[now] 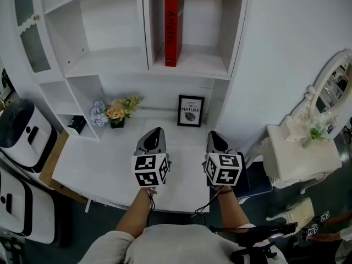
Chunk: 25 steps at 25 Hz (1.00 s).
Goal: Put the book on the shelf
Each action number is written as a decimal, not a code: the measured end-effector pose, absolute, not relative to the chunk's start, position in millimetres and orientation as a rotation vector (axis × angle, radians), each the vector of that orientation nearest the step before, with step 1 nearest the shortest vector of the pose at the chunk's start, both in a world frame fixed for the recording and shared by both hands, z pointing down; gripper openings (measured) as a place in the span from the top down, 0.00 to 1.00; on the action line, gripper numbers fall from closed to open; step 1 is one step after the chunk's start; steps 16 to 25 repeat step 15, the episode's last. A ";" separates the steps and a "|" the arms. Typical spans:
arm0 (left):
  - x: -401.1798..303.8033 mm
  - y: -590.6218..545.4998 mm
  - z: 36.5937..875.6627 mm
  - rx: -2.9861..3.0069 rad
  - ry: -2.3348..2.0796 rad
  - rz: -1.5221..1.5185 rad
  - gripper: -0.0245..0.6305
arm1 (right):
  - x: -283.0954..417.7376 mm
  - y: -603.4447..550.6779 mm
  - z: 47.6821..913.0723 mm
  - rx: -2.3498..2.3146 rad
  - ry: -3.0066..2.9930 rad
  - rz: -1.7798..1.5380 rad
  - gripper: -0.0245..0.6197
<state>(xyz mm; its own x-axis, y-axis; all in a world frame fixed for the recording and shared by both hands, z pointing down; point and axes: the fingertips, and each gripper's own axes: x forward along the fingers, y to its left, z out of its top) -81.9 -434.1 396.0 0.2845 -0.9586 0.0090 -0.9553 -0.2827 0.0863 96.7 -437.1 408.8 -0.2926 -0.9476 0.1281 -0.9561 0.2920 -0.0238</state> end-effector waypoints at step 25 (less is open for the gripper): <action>-77.2 -430.9 407.5 2.434 -1.825 -0.046 0.95 | 103.8 -431.4 417.2 1.824 -2.432 0.162 0.93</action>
